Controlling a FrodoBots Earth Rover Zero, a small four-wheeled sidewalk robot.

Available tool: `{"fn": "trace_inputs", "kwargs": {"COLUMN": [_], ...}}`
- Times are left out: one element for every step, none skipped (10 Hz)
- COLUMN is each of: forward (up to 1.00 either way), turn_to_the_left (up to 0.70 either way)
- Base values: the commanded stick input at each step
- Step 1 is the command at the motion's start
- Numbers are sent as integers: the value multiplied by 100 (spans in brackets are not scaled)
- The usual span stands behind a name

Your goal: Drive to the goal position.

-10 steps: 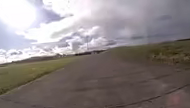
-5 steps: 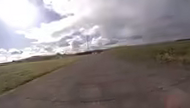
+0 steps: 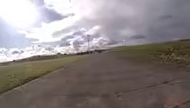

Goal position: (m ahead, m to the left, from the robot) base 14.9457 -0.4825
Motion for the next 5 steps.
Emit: {"fn": "trace_inputs", "kwargs": {"forward": [100,100,100,100,100], "turn_to_the_left": [0,0,0,0,0]}}
